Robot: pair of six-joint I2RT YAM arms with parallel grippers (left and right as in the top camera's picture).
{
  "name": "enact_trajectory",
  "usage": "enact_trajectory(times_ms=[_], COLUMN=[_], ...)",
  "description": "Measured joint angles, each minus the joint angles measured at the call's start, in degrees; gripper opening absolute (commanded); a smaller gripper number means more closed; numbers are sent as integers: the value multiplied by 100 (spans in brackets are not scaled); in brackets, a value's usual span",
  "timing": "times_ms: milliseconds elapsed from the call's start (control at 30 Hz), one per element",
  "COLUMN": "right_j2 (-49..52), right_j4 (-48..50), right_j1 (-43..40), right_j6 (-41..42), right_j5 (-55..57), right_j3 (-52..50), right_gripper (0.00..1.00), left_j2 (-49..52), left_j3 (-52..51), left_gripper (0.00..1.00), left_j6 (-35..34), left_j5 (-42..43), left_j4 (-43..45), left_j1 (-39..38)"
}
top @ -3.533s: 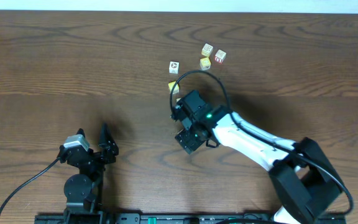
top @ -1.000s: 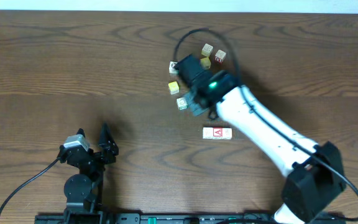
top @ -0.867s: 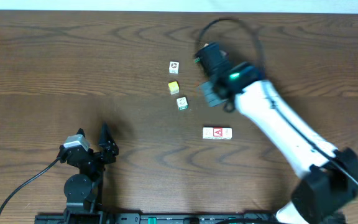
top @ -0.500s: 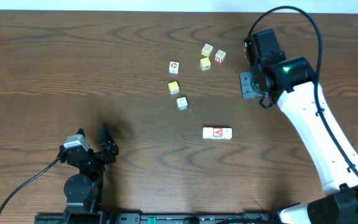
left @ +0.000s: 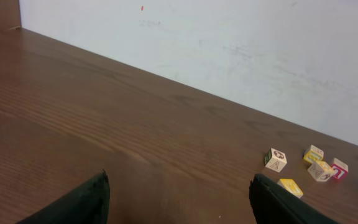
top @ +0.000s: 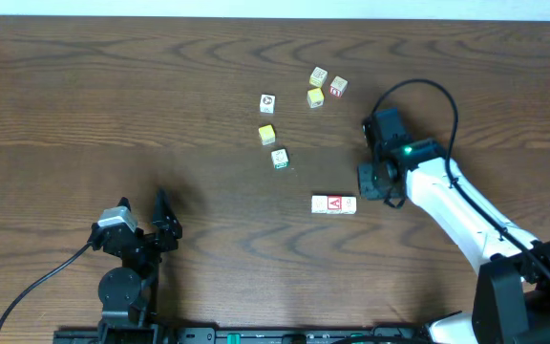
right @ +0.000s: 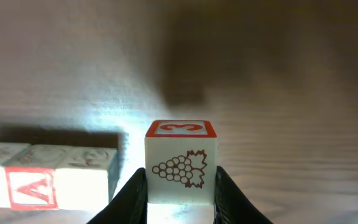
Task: Lift 5 blocks
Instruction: 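Lower the 3 block beside the 4 block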
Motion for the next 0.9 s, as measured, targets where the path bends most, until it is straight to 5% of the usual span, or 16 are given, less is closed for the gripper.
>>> enact_trajectory(times_ms=[433,900], right_j2=[0,0], right_j4=[323,466], right_j1=[103,249], right_j6=[138,142], right_j5=[-332,-402], right_j3=[-632,-647], right_gripper=[2,12], left_j2=[0,0], left_j3=[0,0], left_gripper=[72,72], left_j6=[0,0], left_j5=[2,2], left_j4=[-2,-2], left_j1=[0,0])
